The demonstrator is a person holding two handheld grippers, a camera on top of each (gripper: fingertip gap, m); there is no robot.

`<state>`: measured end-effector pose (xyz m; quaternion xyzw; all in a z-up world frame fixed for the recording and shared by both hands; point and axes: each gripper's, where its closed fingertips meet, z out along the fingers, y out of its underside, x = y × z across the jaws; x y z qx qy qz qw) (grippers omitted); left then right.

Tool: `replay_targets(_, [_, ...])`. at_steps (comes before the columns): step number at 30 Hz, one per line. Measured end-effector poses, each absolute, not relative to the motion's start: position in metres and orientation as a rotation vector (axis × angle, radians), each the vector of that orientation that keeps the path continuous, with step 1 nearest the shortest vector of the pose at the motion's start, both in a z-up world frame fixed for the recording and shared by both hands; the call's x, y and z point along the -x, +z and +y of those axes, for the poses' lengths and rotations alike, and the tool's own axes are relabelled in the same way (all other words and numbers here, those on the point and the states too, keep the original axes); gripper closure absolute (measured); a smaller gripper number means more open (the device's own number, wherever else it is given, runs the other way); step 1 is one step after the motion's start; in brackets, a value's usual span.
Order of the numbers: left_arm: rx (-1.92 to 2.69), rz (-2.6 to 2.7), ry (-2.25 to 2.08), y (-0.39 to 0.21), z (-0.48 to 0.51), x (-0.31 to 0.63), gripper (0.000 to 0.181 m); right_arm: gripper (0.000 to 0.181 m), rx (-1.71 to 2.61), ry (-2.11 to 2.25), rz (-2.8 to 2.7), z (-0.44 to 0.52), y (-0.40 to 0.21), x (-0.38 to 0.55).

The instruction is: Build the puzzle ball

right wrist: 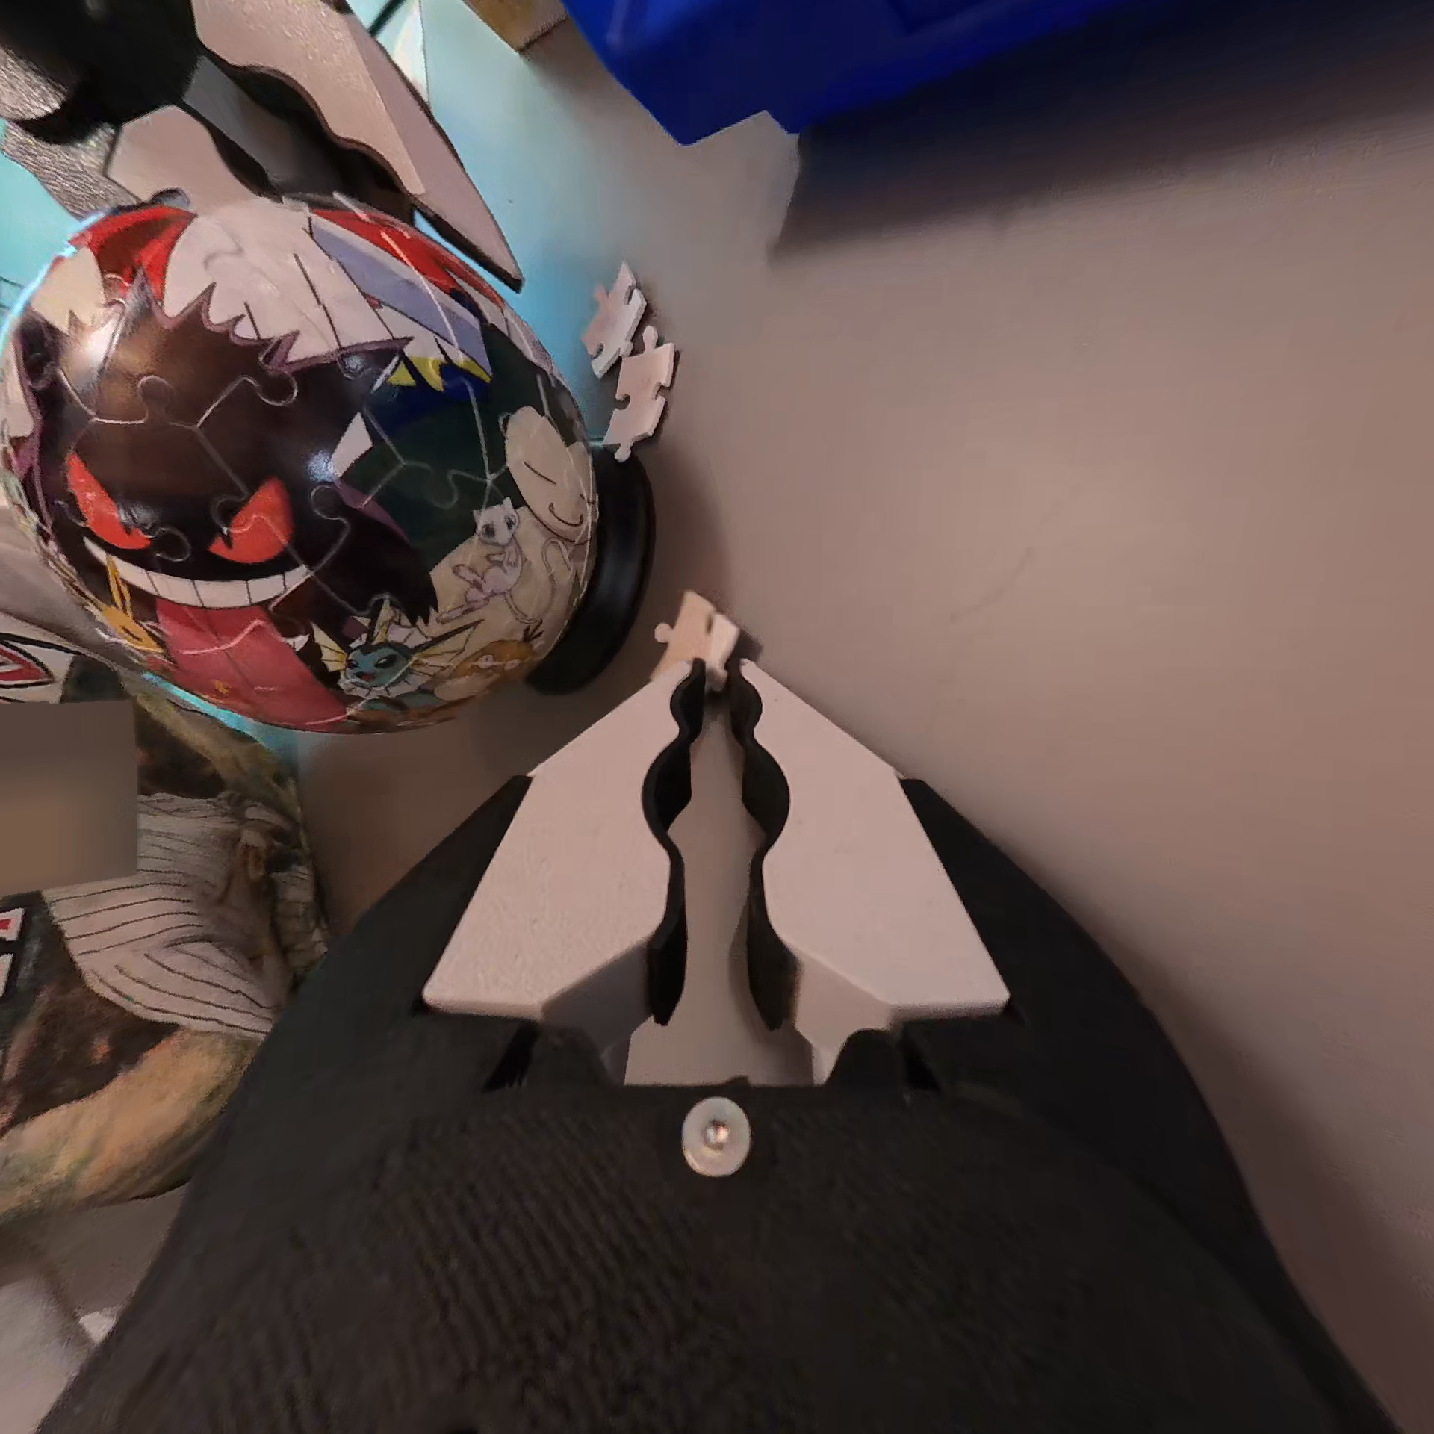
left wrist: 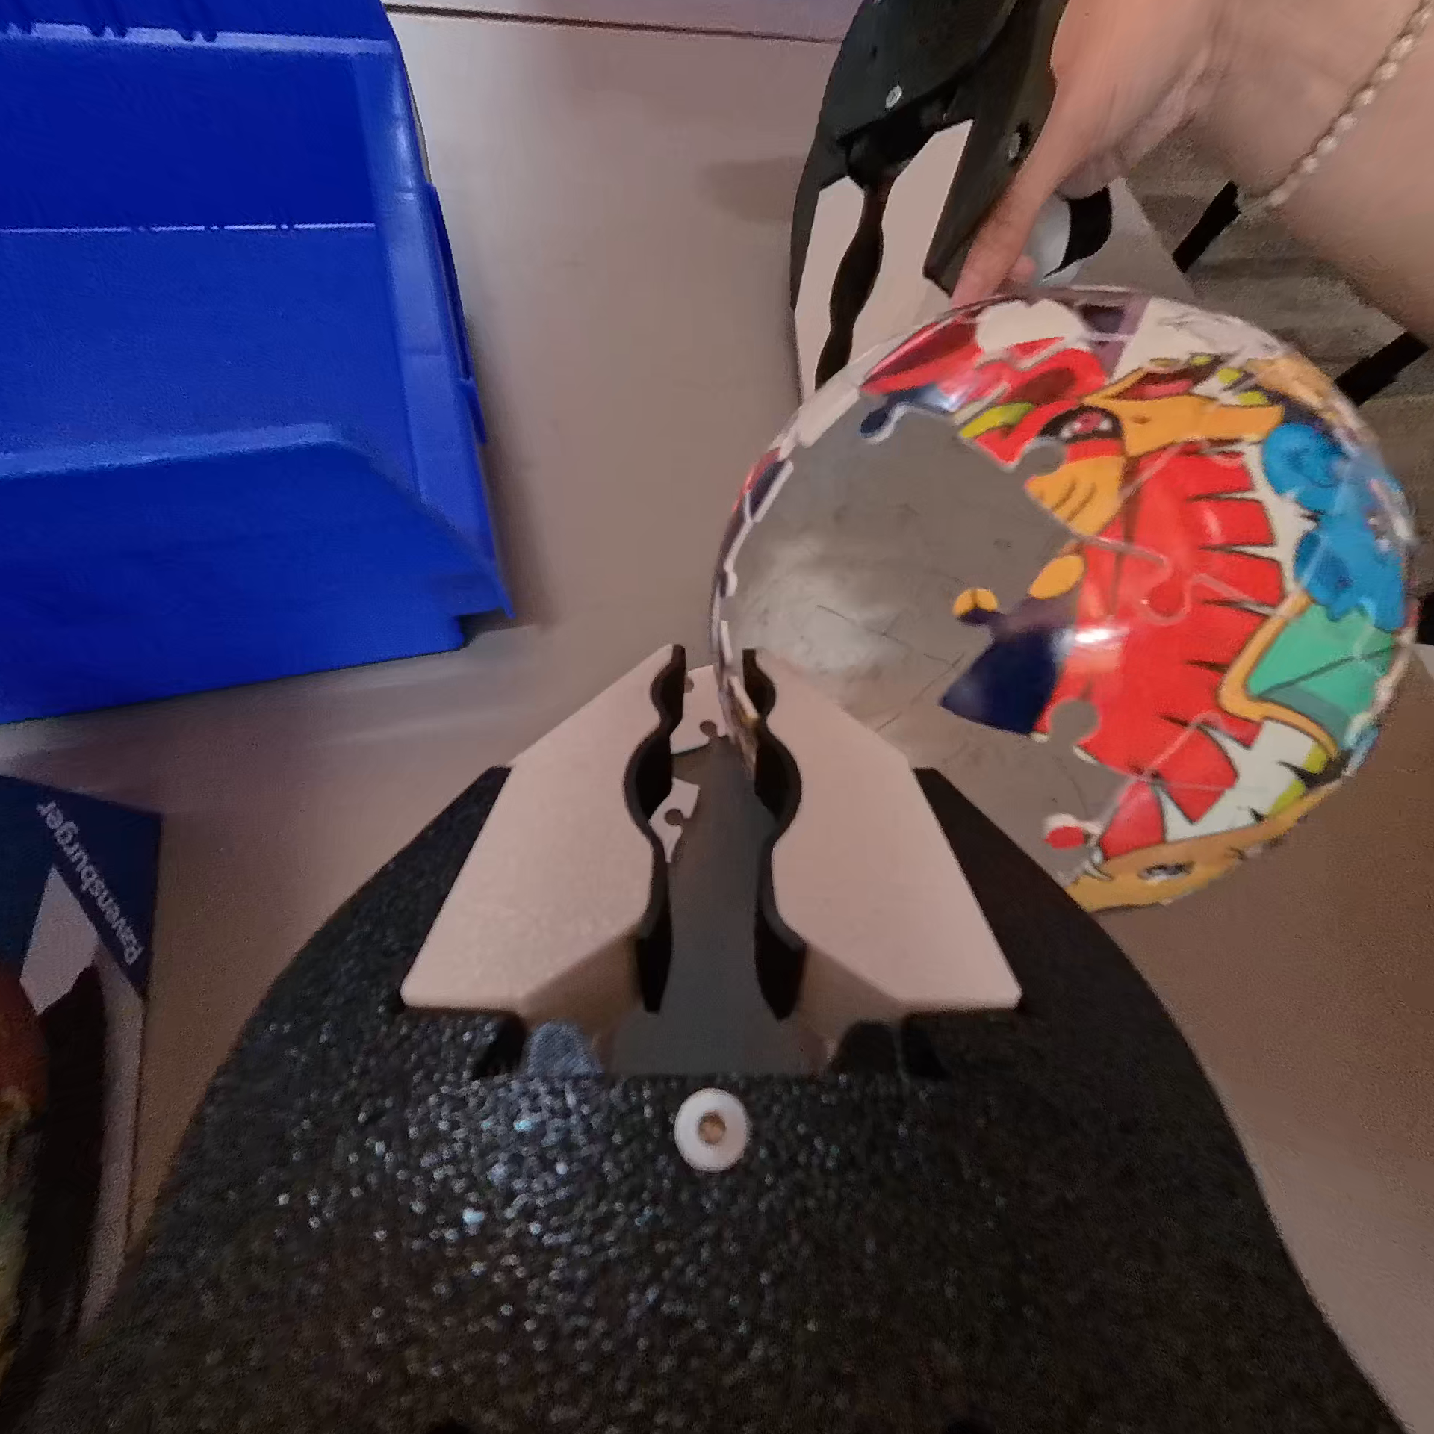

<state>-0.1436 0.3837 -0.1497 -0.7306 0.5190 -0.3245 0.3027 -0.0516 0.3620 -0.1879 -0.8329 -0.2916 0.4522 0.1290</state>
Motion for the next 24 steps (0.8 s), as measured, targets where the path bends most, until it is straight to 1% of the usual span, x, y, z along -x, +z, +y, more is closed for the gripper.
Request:
replay_targets(3, [1.940,1.404,-0.844,-0.153,0.385,0.141,0.169,0.178,2.416,1.358,-0.813,0.363,-0.187,0.050])
replay_targets(5, [1.941,1.430,-0.836,-0.154,0.385,0.141,0.169,0.165,2.384,1.398,-0.824,0.359,-0.182,0.052])
replay_targets(9, [1.939,1.470,-0.821,-0.155,0.385,0.141,0.168,0.128,2.306,1.354,-0.896,0.353,-0.171,0.050])
replay_targets(12, [1.937,1.494,-0.831,-0.156,0.383,0.141,0.170,0.083,2.264,1.166,-0.983,0.353,-0.159,0.041])
replay_targets(13, [1.934,1.503,-0.836,-0.156,0.383,0.140,0.171,0.074,2.218,1.091,-1.027,0.353,-0.151,0.038])
replay_targets(14, [1.929,1.512,-0.841,-0.156,0.382,0.140,0.173,0.071,2.161,1.039,-1.078,0.351,-0.141,0.038])
replay_targets(17, [1.926,1.530,-0.845,-0.157,0.382,0.138,0.174,0.069,1.892,0.894,-1.098,0.358,-0.098,0.051])
replay_targets(19, [1.929,1.541,-0.846,-0.157,0.384,0.137,0.172,0.058,1.741,0.859,-1.102,0.355,-0.079,0.072])
replay_targets(21, [1.928,1.549,-0.857,-0.158,0.384,0.137,0.172,0.051,1.686,0.735,-1.217,0.347,-0.088,0.089])
replay_targets(23, [1.933,1.549,-0.881,-0.158,0.384,0.136,0.172,0.033,1.617,0.621,-1.276,0.343,-0.096,0.103])
replay_targets(24, [1.932,1.551,-0.891,-0.158,0.383,0.136,0.173,0.035,1.577,0.595,-1.305,0.339,-0.097,0.110])
